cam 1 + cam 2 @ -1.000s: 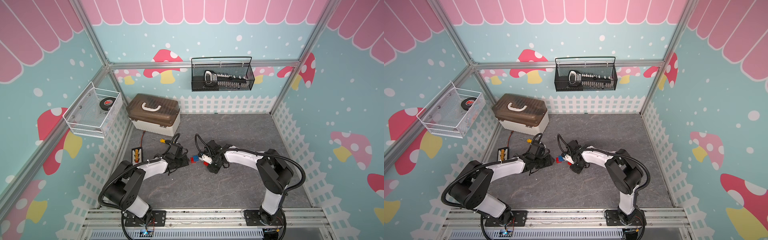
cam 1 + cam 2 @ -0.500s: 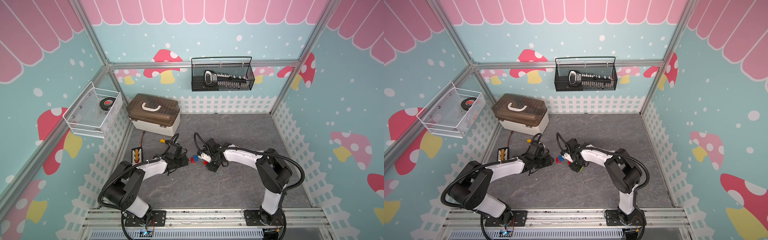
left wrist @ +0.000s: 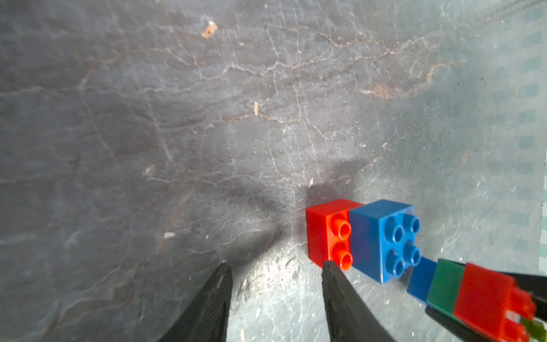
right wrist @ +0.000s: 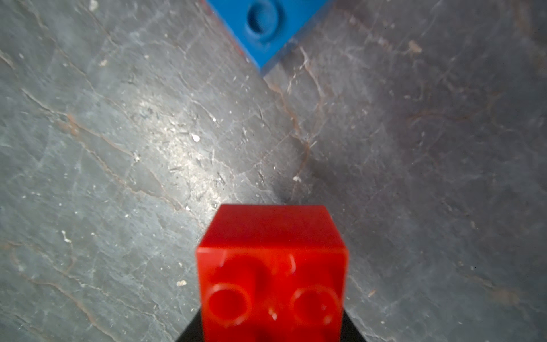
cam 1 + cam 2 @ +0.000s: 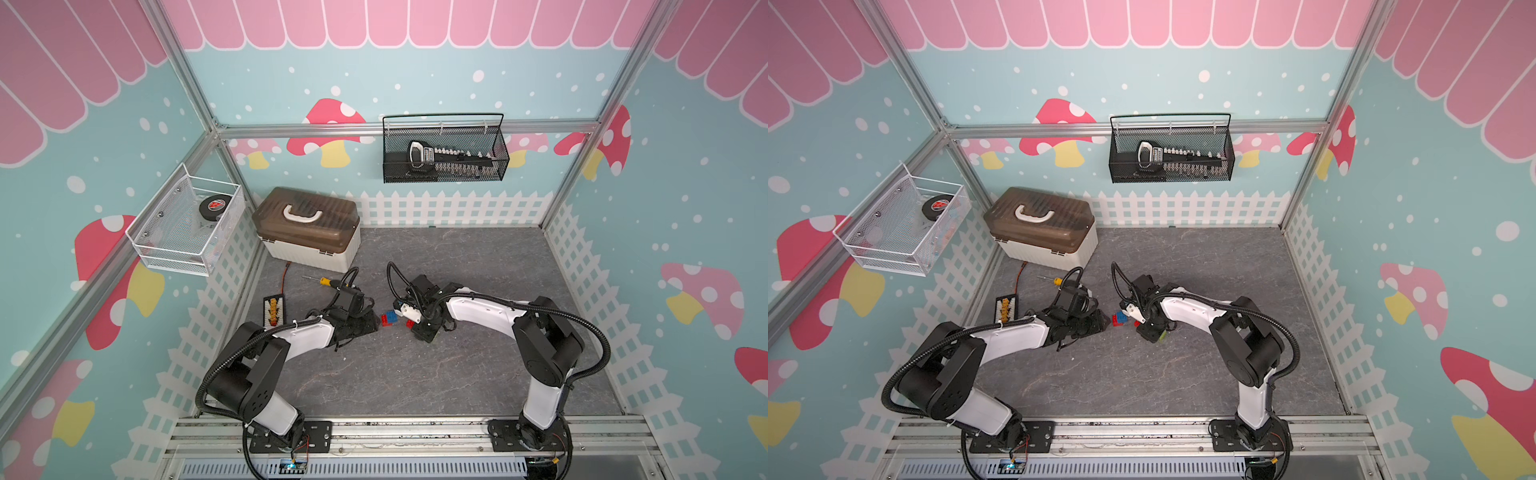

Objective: Assemble the letter y with lego
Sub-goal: Move the lego brick at the center of the board, then assemble the lego brick with the lego brick.

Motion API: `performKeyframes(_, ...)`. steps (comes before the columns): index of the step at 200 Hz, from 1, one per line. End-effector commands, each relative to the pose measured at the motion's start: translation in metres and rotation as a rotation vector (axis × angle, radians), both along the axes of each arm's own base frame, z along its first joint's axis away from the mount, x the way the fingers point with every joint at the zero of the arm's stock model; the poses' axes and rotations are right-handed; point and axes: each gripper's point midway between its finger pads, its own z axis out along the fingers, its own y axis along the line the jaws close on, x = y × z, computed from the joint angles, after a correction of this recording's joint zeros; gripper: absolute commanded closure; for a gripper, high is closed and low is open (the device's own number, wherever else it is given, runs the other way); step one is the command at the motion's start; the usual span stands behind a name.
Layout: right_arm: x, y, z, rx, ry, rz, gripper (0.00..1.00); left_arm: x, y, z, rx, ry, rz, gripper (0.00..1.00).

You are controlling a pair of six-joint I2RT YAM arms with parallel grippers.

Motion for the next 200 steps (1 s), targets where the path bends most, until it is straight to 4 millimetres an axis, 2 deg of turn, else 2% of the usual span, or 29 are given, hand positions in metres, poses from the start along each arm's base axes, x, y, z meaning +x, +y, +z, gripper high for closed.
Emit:
performKeyframes(1,0.015,0.006,0.010,0.007,-0.039,0.022,0.73,-0.015,0.002,0.000,-0.018,0.018,-0.018,0.49)
performKeyframes(22,0.029,0.012,0.013,0.010,-0.077,0.024,0.73,-0.027,0.007,-0.001,-0.015,0.029,-0.017,0.49)
performKeyframes(31,0.036,0.017,0.020,0.029,-0.096,0.025,0.73,-0.031,0.010,-0.001,-0.010,0.031,-0.013,0.48)
performKeyframes(33,0.036,0.017,0.011,0.016,-0.081,0.026,0.73,-0.032,0.011,-0.001,-0.009,0.031,-0.012,0.48)
performKeyframes(36,0.037,0.018,0.008,0.013,-0.080,0.027,0.74,-0.033,0.012,-0.001,-0.007,0.029,-0.011,0.48)
performKeyframes(55,0.048,0.026,0.008,0.019,-0.095,0.034,0.74,-0.037,0.016,0.000,0.006,0.028,-0.003,0.48)
performKeyframes(78,0.051,0.035,0.006,0.038,-0.084,0.041,0.74,-0.038,0.020,0.003,0.017,0.019,0.007,0.48)
performKeyframes(131,0.041,0.053,0.017,0.104,-0.064,0.070,0.74,-0.036,0.026,-0.002,0.036,0.026,0.020,0.48)
performKeyframes(200,0.020,0.064,0.023,0.125,-0.052,0.132,0.74,-0.033,0.033,-0.005,0.039,0.022,0.045,0.48)
